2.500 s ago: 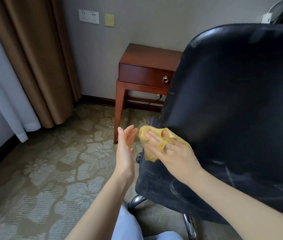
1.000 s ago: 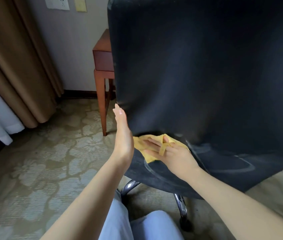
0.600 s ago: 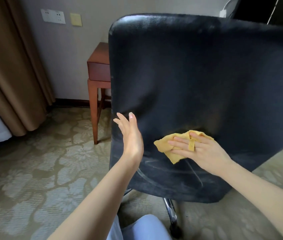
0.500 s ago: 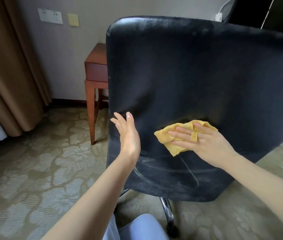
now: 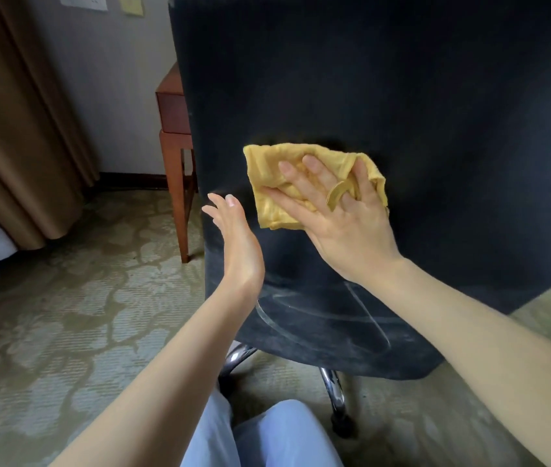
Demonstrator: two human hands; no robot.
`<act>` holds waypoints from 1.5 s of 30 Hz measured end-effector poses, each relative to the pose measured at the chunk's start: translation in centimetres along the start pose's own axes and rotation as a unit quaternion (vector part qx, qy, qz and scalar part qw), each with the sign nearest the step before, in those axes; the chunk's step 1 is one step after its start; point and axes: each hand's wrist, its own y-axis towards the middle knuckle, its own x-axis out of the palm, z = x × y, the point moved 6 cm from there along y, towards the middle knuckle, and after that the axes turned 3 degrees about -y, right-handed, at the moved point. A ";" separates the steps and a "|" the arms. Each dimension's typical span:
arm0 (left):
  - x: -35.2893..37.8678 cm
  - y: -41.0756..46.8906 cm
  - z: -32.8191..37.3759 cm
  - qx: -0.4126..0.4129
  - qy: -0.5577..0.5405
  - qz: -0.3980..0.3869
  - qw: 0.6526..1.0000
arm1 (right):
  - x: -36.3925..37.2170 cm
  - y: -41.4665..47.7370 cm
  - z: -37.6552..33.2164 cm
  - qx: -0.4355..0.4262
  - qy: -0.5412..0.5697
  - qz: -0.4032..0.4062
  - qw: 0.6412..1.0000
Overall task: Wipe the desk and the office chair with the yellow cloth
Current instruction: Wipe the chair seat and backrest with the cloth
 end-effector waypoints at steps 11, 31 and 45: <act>-2.1 5.4 -1.4 -0.032 -0.028 0.015 0.999 | 5.5 -6.2 -8.6 -0.142 0.052 -0.178 0.972; 1.3 -0.5 -3.1 -0.133 -0.019 -0.160 0.978 | 0.0 -11.3 2.2 -0.119 -0.032 -0.102 0.987; 2.9 1.8 -2.5 -0.124 -0.001 -0.113 0.986 | 1.6 -5.1 -1.3 -0.036 0.018 -0.051 0.998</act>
